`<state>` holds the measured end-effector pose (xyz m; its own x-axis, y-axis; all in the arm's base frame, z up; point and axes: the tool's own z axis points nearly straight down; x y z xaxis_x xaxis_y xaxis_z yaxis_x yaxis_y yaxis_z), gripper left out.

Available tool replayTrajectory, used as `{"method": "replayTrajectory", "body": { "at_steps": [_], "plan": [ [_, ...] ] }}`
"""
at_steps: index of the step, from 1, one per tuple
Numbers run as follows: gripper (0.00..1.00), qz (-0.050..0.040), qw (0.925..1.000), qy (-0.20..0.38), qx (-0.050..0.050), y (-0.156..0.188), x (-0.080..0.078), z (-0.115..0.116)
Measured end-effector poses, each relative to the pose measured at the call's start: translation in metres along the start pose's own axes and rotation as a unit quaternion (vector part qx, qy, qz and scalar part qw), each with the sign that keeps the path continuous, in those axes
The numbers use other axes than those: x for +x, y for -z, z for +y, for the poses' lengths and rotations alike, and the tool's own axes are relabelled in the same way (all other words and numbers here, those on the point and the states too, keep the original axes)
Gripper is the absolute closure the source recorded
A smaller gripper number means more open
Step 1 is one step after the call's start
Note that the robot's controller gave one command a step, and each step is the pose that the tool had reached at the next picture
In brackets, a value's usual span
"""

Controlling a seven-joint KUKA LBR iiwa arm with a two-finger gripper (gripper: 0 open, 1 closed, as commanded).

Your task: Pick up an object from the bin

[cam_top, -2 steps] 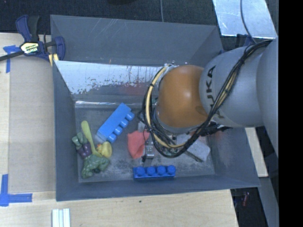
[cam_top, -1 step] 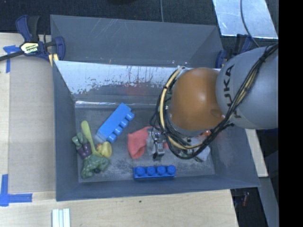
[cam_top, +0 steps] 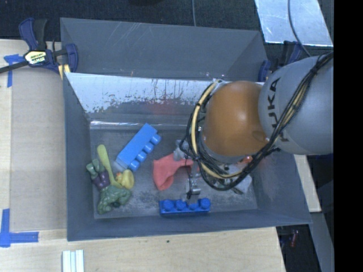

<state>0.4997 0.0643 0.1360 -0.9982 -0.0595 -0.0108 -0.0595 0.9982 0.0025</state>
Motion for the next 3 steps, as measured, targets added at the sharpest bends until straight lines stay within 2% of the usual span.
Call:
{"method": "replayTrajectory", "body": {
  "at_steps": [1, 2, 3],
  "plan": [
    [0.00, 0.0000, 1.0000, 0.000, 0.000, 0.000, 0.000, 0.000],
    [0.00, -0.0023, 0.9985, -0.055, 0.000, -0.033, -0.048, 0.007],
    [1.00, -0.0032, 0.9991, 0.043, 0.000, -0.059, -0.092, 0.004]
  ]
}}
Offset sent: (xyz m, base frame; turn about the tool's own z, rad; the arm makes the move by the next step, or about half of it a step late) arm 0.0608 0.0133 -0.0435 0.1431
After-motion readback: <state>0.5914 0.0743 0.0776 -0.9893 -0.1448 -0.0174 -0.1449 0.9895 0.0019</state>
